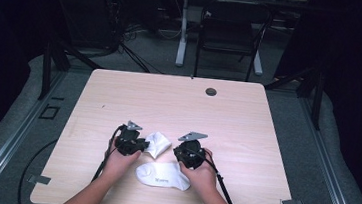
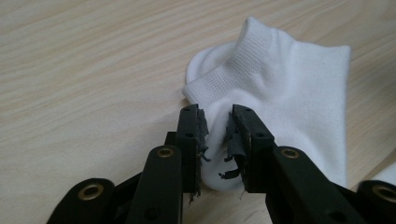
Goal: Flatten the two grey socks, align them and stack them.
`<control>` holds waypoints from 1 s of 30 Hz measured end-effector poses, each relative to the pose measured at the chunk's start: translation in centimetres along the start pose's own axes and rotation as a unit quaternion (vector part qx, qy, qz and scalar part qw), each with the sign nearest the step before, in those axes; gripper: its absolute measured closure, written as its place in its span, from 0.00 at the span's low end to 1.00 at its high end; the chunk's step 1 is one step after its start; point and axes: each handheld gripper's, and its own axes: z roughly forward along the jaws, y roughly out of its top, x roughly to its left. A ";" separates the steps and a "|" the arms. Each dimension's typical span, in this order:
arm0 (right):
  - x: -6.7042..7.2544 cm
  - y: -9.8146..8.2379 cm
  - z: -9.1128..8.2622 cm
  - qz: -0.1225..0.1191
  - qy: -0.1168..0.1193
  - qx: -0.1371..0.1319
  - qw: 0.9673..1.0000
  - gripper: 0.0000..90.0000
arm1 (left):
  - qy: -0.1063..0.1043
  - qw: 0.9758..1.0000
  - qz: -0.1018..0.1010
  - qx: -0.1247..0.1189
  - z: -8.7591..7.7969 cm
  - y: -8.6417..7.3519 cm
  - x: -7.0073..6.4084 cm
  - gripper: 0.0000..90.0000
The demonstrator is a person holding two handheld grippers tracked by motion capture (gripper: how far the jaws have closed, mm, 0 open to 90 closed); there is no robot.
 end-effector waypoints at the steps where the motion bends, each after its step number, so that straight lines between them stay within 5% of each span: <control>1: 0.0 0.0 0.0 0.000 0.000 0.000 1.000 0.95 | 0.000 1.000 0.000 0.000 0.0 0.0 0.0 0.82; 12: 0.6 0.5 2.3 0.021 0.016 0.014 1.000 1.00 | -0.011 1.000 0.000 -0.002 0.3 0.1 -0.8 0.86; 30: -0.6 1.0 3.9 0.008 -0.038 0.033 0.999 1.00 | -0.060 0.998 0.015 0.011 -0.4 -1.0 -2.5 0.89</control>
